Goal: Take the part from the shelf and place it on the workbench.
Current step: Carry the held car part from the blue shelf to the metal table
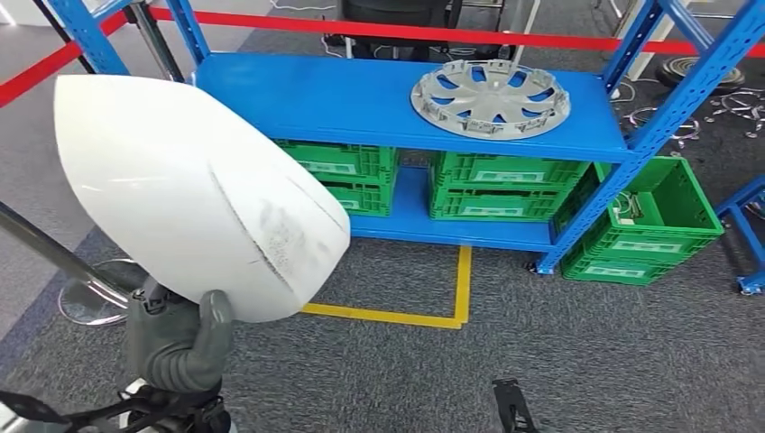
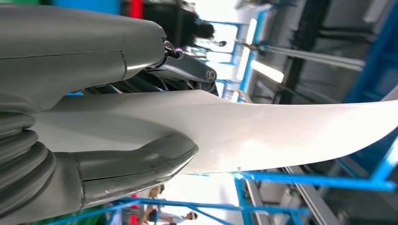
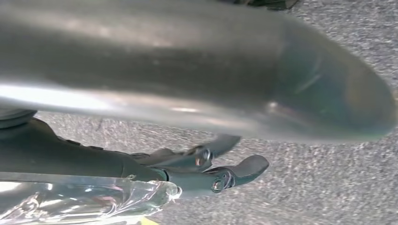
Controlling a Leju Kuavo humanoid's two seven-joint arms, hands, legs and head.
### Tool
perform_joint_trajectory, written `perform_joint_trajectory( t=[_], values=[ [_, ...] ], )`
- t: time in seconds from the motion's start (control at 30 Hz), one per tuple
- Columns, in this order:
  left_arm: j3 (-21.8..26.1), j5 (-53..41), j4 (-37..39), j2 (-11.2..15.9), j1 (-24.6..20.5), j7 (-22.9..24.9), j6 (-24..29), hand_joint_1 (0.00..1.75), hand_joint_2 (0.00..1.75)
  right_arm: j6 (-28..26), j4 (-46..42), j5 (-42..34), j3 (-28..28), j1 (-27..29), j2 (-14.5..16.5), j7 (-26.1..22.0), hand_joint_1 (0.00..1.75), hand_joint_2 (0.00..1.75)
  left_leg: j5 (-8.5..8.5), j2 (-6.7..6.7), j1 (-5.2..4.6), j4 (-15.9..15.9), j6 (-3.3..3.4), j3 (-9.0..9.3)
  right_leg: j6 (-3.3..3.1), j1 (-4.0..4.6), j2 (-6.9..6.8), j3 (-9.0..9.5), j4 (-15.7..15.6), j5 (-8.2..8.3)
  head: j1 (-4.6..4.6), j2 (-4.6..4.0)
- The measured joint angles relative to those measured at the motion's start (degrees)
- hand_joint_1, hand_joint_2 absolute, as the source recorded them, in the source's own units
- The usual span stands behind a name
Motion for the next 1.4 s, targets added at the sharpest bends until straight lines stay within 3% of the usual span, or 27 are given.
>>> perform_joint_trajectory(
  t=[0.07, 0.13, 0.23, 0.27, 0.3, 0.33, 0.4, 0.47, 0.57, 0.63, 0.67, 0.73, 0.77, 0.8, 0.83, 0.87, 0.93, 1.0, 1.07, 1.13, 1.17, 1.23, 1.27, 1.3, 1.33, 1.4],
  values=[
    [1.03, 1.54, 0.94, -0.34, 0.63, 1.90, 0.94, 1.75, 1.75, -0.06, 0.00, -0.34, -0.54, 0.10, 0.02, -0.12, 0.00, 0.00, 0.23, -0.09, -0.09, -0.12, 0.96, -0.27, 0.65, -0.17, -0.02, -0.26, -0.11, 0.19, 0.14, 0.00],
    [2.41, 2.69, 1.81, -0.92, 1.27, 4.39, 3.19, 1.75, 1.75, -0.21, 0.00, -0.69, -1.15, 0.14, 0.08, -0.32, 0.00, 0.00, 0.53, -0.02, -0.02, -0.24, 1.78, -0.37, 1.16, -0.30, -0.09, -1.30, 1.93, -1.36, 0.30, 0.00],
    [4.11, 2.66, 2.99, -1.57, 2.03, 6.48, 6.61, 1.75, 1.75, -0.66, 0.00, -0.96, -1.96, 0.27, 0.18, -0.48, 0.00, 0.00, 0.73, 0.10, -0.09, -0.26, 2.34, -0.60, 1.55, -0.29, -0.14, -6.00, 12.85, -6.96, 0.54, 0.00],
    [4.56, 2.51, 3.41, -1.70, 2.31, 7.41, 8.12, 1.75, 1.75, -0.97, 0.00, -1.08, -2.23, 0.34, 0.21, -0.48, 0.00, 0.00, 0.76, 0.11, -0.15, -0.25, 2.38, -0.65, 1.58, -0.29, -0.14, -7.22, 15.81, -7.92, 0.55, 0.00],
    [4.96, 2.45, 3.84, -1.78, 2.65, 8.50, 9.61, 1.75, 1.75, -1.31, 0.00, -1.21, -2.55, 0.41, 0.27, -0.54, 0.00, 0.00, 0.77, 0.09, -0.18, -0.22, 2.39, -0.66, 1.55, -0.29, -0.14, -7.47, 16.68, -7.81, 0.55, 0.00],
    [5.32, 2.53, 4.21, -1.81, 3.03, 9.42, 10.78, 1.75, 1.75, -1.61, 0.00, -1.32, -2.86, 0.46, 0.33, -0.73, 0.00, 0.00, 0.77, 0.06, -0.19, -0.19, 2.38, -0.65, 1.48, -0.30, -0.15, -6.56, 15.11, -6.63, 0.55, 0.00],
    [5.87, 2.71, 4.71, -1.73, 3.72, 9.45, 11.81, 1.75, 1.75, -1.94, 0.00, -1.28, -3.38, 0.48, 0.44, -1.82, 0.00, 0.00, 0.69, -0.02, -0.23, -0.06, 2.16, -0.64, 1.31, -0.33, -0.16, -2.41, 7.32, -3.25, 0.55, 0.00],
    [6.31, 1.45, 4.74, -1.63, 4.32, 5.76, 12.89, 1.75, 1.75, -2.39, 0.00, -0.42, -3.59, 0.43, 0.60, -3.91, 0.00, 0.00, 0.63, -0.06, -0.45, 0.22, 1.61, -0.83, 0.92, -0.30, -0.04, 0.60, 1.57, -1.63, 0.48, 0.00],
    [7.25, 0.11, 3.61, -1.94, 5.02, -0.76, 14.93, 1.75, 1.75, -4.14, 0.00, 0.69, -3.65, 0.48, 0.80, -6.86, 0.00, 0.00, 0.75, -0.07, -0.44, 0.24, 0.68, -1.07, -0.05, -0.11, 0.06, 0.81, 0.76, -1.55, 0.34, 0.00],
    [7.95, 0.32, 2.42, -2.31, 5.25, -2.10, 15.47, 1.75, 1.75, -4.92, -0.02, 0.83, -3.71, 0.42, 1.03, -7.39, 0.00, 0.00, -0.55, -0.05, -0.34, 1.74, 0.09, -1.76, -0.80, -0.22, -0.06, 0.80, 0.61, -1.39, 0.20, 0.00],
    [8.21, 0.42, 1.96, -2.43, 5.33, -2.27, 15.61, 1.75, 1.75, -5.07, -0.03, 0.88, -3.73, 0.35, 1.21, -7.48, 0.00, 0.00, -2.09, -0.03, -0.32, 4.13, -0.19, -2.87, -1.11, -0.32, -0.16, 0.80, 0.52, -1.30, 0.13, 0.00],
    [8.65, 0.70, 1.35, -2.61, 5.61, -2.73, 15.95, 1.75, 1.75, -5.21, -0.04, 0.94, -3.75, 0.27, 1.46, -7.61, 0.00, 0.00, -5.86, -0.02, -0.29, 11.84, -0.53, -6.52, -1.42, -0.32, -0.31, 0.63, 0.52, -1.24, -0.01, 0.00],
    [8.92, 0.94, 1.09, -2.73, 5.79, -3.04, 16.20, 1.75, 1.75, -5.25, -0.04, 0.94, -3.77, 0.27, 1.54, -7.72, 0.00, 0.00, -6.98, -0.02, -0.28, 15.19, -0.61, -8.15, -1.47, -0.32, -0.35, 0.53, 0.52, -1.20, 0.00, 0.00],
    [9.22, 1.21, 0.78, -2.90, 5.95, -3.56, 16.46, 1.75, 1.75, -5.28, -0.04, 0.97, -3.79, 0.28, 1.60, -7.93, 0.00, 0.00, -7.07, -0.02, -0.28, 16.85, -0.62, -8.97, -1.49, -0.31, -0.36, 0.46, 0.52, -1.16, -0.02, 0.00],
    [9.51, 1.46, 0.32, -3.09, 6.04, -4.16, 16.64, 1.75, 1.75, -5.29, -0.04, 1.08, -3.83, 0.29, 1.63, -8.22, 0.00, 0.00, -6.06, -0.02, -0.28, 16.28, -0.57, -8.68, -1.48, -0.32, -0.35, 0.43, 0.53, -1.13, -0.01, 0.00],
    [9.75, 1.67, -0.25, -3.28, 6.08, -4.84, 16.75, 1.75, 1.75, -5.30, -0.04, 1.30, -3.86, 0.28, 1.69, -8.58, 0.00, 0.00, -4.25, -0.01, -0.27, 13.65, -0.48, -7.31, -1.42, -0.34, -0.32, 0.45, 0.53, -1.09, -0.02, 0.00],
    [10.09, 1.81, -1.80, -3.56, 6.11, -6.26, 16.79, 1.75, 1.75, -5.41, -0.04, 2.06, -3.88, 0.19, 1.81, -9.34, 0.00, 0.00, -0.82, 0.01, -0.22, 5.75, -0.25, -3.24, -1.07, -0.21, -0.19, 0.40, 0.70, -1.06, -0.07, 0.00],
    [10.24, 0.93, -3.40, -3.70, 6.42, -7.17, 16.85, 1.75, 1.75, -5.47, -0.04, 2.62, -3.86, 0.12, 1.87, -10.14, 0.00, 0.00, 0.28, -0.05, -0.25, 1.10, 0.24, -1.07, -0.44, 0.02, -0.11, 0.14, 0.82, -0.95, 0.04, 0.01],
    [10.26, -1.50, -4.52, -3.55, 7.14, -7.53, 16.98, 1.75, 1.75, -5.21, -0.04, 3.08, -3.83, 0.14, 1.88, -11.26, 0.00, 0.00, 0.30, -0.13, -0.35, 0.55, 1.01, -1.07, 0.22, 0.00, -0.12, 0.04, 0.61, -0.73, 0.21, 0.01],
    [10.12, -3.84, -4.97, -3.21, 7.86, -7.57, 16.99, 1.75, 1.75, -4.64, -0.03, 3.59, -3.78, 0.18, 1.88, -12.21, 0.00, 0.00, 0.54, -0.12, -0.25, 0.36, 1.74, -1.07, 0.78, -0.13, -0.15, -0.51, 1.64, -1.63, 0.32, 0.00],
    [10.03, -4.49, -5.02, -3.04, 8.16, -7.57, 16.92, 1.75, 1.75, -4.33, -0.03, 3.73, -3.76, 0.17, 1.88, -12.47, 0.00, 0.00, 0.66, -0.10, -0.16, 0.26, 2.03, -1.07, 1.01, -0.15, -0.17, -1.52, 3.87, -3.03, 0.41, 0.00],
    [9.88, -4.88, -5.04, -2.71, 8.68, -7.57, 16.81, 1.75, 1.75, -3.99, -0.02, 3.78, -3.75, 0.22, 1.88, -12.70, 0.00, 0.00, 0.70, -0.06, -0.18, 0.27, 2.34, -1.13, 1.32, -0.15, -0.20, -4.88, 11.44, -6.92, 0.65, 0.00],
    [9.83, -4.94, -5.04, -2.54, 8.91, -7.58, 16.78, 1.75, 1.75, -3.90, -0.02, 3.78, -3.74, 0.30, 1.88, -12.74, 0.00, 0.00, 0.70, -0.04, -0.22, 0.28, 2.37, -1.14, 1.38, -0.15, -0.20, -6.50, 15.12, -8.36, 0.67, 0.00],
    [9.79, -4.94, -5.04, -2.38, 9.05, -7.57, 16.71, 1.75, 1.75, -3.71, -0.02, 3.75, -3.75, 0.39, 1.88, -12.75, 0.00, 0.00, 0.70, -0.04, -0.26, 0.29, 2.39, -1.13, 1.39, -0.14, -0.19, -7.36, 17.15, -8.80, 0.68, 0.00],
    [9.74, -4.94, -5.04, -2.21, 9.14, -7.43, 16.49, 1.75, 1.75, -3.33, -0.02, 3.71, -3.76, 0.45, 1.87, -12.75, 0.00, 0.00, 0.70, -0.07, -0.28, 0.30, 2.39, -1.10, 1.33, -0.13, -0.19, -7.17, 16.97, -8.14, 0.68, 0.00],
    [9.45, -4.92, -5.04, -1.89, 9.14, -6.67, 15.13, 1.75, 1.75, -1.81, -0.02, 3.62, -3.78, 0.43, 1.84, -12.49, 0.00, 0.00, 0.66, -0.12, -0.28, 0.32, 2.33, -0.97, 1.04, -0.13, -0.20, -3.70, 10.33, -4.49, 0.70, 0.00]
  ],
)
